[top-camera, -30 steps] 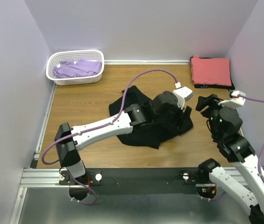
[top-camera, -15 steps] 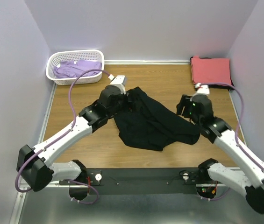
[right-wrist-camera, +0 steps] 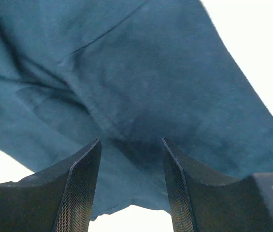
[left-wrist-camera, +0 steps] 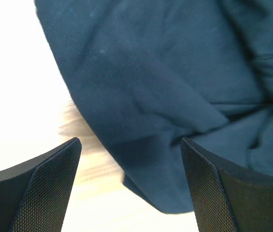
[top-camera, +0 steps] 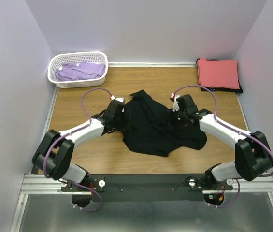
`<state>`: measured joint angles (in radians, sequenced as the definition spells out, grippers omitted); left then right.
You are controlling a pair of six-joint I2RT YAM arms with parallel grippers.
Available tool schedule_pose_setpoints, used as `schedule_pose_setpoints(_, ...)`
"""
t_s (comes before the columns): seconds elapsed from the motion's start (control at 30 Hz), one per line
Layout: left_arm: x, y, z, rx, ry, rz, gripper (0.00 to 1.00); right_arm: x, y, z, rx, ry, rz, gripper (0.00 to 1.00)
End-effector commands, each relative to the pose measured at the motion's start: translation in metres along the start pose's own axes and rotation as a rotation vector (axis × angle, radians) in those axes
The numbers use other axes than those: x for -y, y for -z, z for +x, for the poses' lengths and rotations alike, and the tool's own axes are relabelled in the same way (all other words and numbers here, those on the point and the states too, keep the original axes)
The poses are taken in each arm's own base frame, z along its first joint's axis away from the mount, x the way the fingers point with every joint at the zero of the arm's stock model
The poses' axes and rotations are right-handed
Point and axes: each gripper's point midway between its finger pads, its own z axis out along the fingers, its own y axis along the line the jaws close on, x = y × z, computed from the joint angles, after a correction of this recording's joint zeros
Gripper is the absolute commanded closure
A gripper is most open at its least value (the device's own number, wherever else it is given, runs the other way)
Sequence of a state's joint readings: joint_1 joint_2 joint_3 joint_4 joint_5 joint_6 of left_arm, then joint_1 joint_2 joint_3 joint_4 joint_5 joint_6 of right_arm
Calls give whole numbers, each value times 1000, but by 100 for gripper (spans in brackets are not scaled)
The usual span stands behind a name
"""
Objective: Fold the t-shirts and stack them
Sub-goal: Flatten the tshirt out
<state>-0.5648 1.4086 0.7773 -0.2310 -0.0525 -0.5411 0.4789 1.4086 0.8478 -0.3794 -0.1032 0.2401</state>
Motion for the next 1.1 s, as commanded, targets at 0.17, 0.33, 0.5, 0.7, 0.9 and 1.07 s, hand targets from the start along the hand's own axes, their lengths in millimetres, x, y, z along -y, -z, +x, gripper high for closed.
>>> schedule_pose_setpoints(0.17, 6, -38, 1, -72, -83, 15, 14, -19, -7, -3, -36, 74, -61, 40)
schedule_pose_setpoints(0.33, 4, -48, 3, -96, -89, 1, 29, -5, -13, -4, -36, 78, 13, 43)
schedule_pose_setpoints(0.5, -1, -44, 2, -91, -86, -23, 76, 8, -9, -18, 11, 69, 105, 78)
schedule_pose_setpoints(0.7, -50, -11, -26, 16, -46, -224, 100, 59, 19, -58, 155, 3, 391, 100)
schedule_pose_setpoints(0.9, -98, 18, -41, 79, -20, -348, 100, 142, 48, -116, 289, -275, 573, 99)
schedule_pose_setpoints(1.07, -118, 22, -61, 116, 15, -360, 100, 183, 15, -162, 268, -280, 635, 99)
